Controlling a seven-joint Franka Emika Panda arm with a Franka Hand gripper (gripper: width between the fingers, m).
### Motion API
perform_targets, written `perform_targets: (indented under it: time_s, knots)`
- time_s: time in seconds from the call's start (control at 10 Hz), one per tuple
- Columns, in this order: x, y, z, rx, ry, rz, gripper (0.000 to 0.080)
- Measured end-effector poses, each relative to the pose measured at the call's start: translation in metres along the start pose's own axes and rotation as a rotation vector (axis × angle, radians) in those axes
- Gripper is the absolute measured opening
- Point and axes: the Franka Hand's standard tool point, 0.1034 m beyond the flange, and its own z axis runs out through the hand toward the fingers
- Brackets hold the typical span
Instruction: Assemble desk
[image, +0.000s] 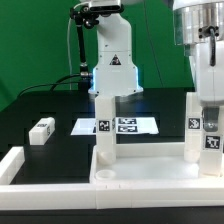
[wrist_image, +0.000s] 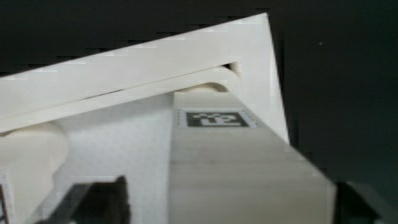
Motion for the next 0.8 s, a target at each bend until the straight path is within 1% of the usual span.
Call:
perform_targets:
  time_s: [0.1,0.2,0.3,0.4,0.6,0.7,0.8]
  knots:
    - [-0.003,0.0,-0.005,-0.007,-0.01,-0.243,0.0609]
    - [-0.003,-0.001,-0.005,-0.004,-0.015,-0.44,0.0637]
    - [-0.009,-0.003,-0.006,0.018,-0.014,-0.55,0.0637]
    - [-0.013,0.001,-0.005,0.046,-0.006,-0.651,0.0647]
    - [-0.01,0.001,-0.004,0.043,-0.002,-0.746,0.0649]
    - [-0.009,0.001,-0.004,0.041,0.003,-0.842,0.0649]
    - [-0.01,-0.001,-0.006,0.021,0.025,-1.033,0.0649]
